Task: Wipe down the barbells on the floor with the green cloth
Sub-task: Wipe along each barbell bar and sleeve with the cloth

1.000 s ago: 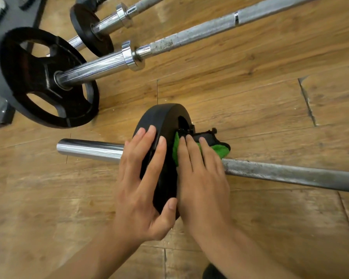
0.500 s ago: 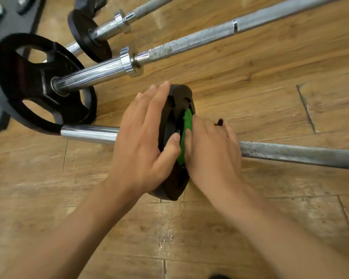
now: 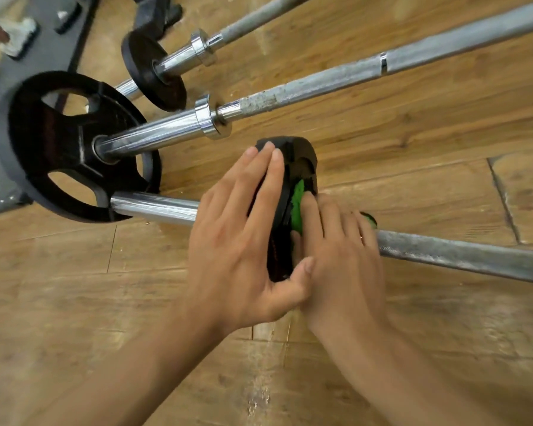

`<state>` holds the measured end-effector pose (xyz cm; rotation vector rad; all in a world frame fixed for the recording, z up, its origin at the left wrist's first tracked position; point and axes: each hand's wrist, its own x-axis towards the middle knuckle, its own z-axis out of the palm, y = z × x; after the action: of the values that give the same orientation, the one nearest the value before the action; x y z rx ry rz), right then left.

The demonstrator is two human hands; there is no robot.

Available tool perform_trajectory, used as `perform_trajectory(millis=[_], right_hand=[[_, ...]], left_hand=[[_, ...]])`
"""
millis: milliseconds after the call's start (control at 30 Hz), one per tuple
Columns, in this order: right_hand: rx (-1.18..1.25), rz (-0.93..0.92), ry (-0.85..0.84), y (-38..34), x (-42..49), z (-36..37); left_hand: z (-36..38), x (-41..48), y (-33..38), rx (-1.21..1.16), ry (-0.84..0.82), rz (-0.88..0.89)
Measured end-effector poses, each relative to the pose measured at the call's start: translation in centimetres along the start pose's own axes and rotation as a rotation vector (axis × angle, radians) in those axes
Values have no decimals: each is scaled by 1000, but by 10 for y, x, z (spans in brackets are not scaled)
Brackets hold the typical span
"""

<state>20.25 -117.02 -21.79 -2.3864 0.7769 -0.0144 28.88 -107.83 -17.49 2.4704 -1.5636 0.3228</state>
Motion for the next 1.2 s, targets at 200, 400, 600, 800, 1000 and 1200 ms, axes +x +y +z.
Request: perform_trajectory(millis=[200,400,600,800,1000,1200], right_hand=[[51,87,-14,8,60,-11],[-58,-72,46,9,18,2],[-55,14,-5,7,35,-8],[51,-142,101,15,-46,26],[-66,-162,-13,10,-89,28],[131,141,-371,-6,-82,8]], left_hand=[[-1,29,-8,-40,-73,-34],[0,27,-10,-106,-62,-38],[-3,-8,4,-99,3,-11],[-28,-48,16,-4,-110,-28],[-56,-59,15,-60,-412,7],[-72,-98,39,-52,-455,-37]])
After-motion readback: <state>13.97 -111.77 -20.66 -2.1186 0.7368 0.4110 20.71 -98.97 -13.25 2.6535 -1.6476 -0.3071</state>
